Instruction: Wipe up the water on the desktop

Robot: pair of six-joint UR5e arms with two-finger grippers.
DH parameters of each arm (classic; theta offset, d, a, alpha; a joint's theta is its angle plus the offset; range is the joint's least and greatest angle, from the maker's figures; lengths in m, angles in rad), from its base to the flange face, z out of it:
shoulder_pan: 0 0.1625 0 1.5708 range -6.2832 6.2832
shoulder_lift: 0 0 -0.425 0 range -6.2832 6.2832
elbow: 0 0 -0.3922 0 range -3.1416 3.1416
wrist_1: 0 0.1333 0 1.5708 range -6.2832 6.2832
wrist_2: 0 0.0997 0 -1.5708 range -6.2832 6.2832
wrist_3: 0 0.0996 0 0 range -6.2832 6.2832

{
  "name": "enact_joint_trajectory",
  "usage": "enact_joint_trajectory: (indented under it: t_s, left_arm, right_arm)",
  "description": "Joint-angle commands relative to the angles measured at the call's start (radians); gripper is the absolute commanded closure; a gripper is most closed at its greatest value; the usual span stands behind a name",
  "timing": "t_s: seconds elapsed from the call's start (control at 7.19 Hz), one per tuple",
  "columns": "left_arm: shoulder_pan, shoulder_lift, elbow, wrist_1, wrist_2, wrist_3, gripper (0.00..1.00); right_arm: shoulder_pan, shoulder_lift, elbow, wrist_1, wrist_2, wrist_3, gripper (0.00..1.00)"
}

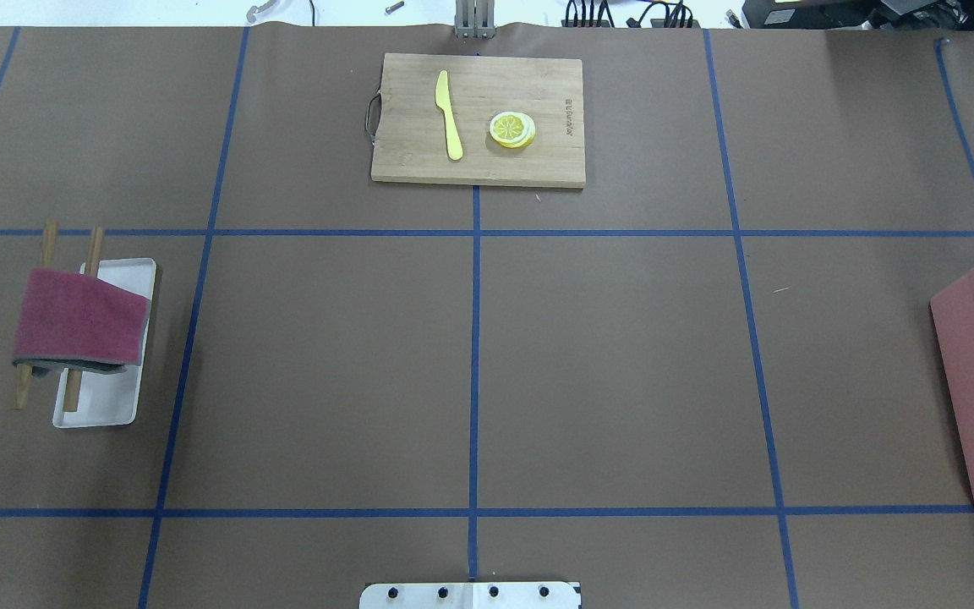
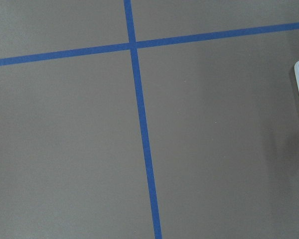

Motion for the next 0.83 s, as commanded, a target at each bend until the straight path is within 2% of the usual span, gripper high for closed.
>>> enact_joint_trajectory:
  t_s: [0.0,0.14,0.28,0.7]
  left_arm:
    - [0.001,-0.004,0.000,-0.001,0.000,-0.001,0.02]
    - [0.001,-0.006,-0.002,-0.001,0.000,-0.001,0.02]
    - [0.001,-0.055,0.004,-0.012,-0.003,-0.072,0.02]
    - [0.001,-0.060,0.000,-0.041,-0.036,-0.119,0.02]
  right_arm:
    - [0.000,-0.001,0.001,0.000,0.002,0.001,0.00]
    - [0.000,0.001,-0.003,0.000,0.003,0.002,0.00]
    - [0.000,0.001,-0.003,0.000,0.003,0.002,0.00]
    - [0.000,0.007,-0.009,0.000,0.000,0.001,0.00]
